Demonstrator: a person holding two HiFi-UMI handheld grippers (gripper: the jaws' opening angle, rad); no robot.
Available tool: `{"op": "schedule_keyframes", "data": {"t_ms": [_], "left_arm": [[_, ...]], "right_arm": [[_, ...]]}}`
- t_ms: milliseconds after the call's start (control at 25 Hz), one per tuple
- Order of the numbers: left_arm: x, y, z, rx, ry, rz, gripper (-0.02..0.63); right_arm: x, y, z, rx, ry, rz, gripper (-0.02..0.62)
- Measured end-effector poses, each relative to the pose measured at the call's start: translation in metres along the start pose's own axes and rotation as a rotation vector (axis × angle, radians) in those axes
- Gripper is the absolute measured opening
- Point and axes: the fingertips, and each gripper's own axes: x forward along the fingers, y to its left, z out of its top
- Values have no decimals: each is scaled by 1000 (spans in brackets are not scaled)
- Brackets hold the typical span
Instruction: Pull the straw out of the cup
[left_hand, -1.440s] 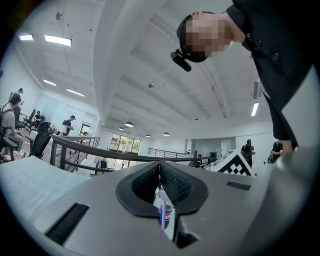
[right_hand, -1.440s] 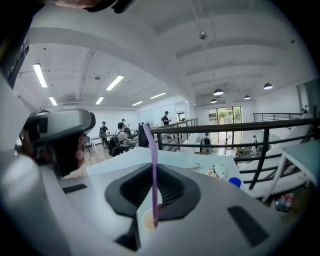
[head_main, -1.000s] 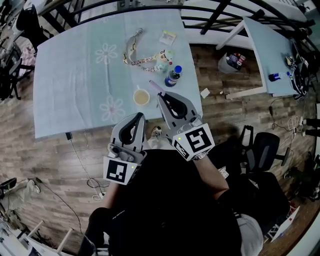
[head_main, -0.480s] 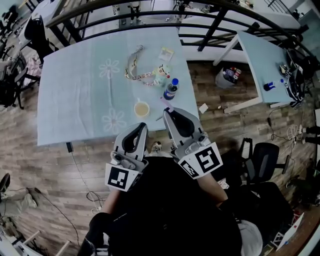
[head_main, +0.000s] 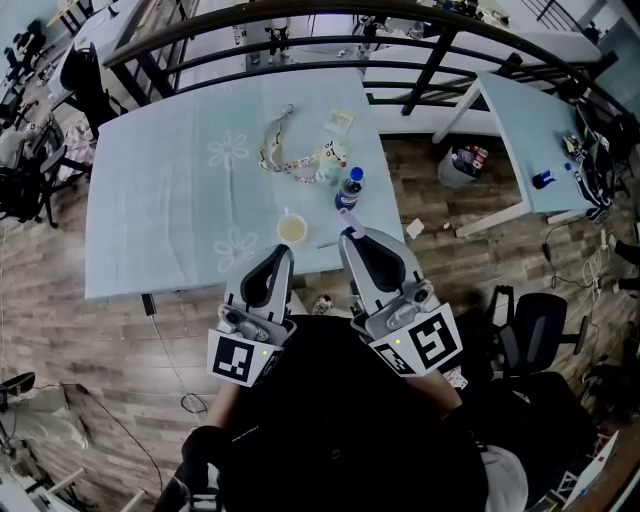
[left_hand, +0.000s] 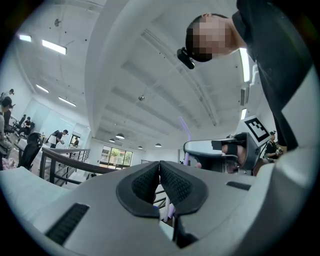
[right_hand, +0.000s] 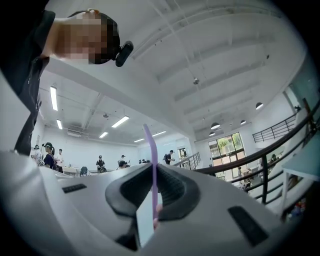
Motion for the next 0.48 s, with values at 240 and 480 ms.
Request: {"op": "schedule_keyframes", "data": {"t_ms": [240, 480], "left_arm": [[6, 0, 2, -11, -13, -22, 14], [6, -1, 0, -19, 3, -36, 14]], "right_arm": [[-4, 0, -2, -9, -1, -11, 32], [-6, -3, -9, -3, 16, -37, 31]]}}
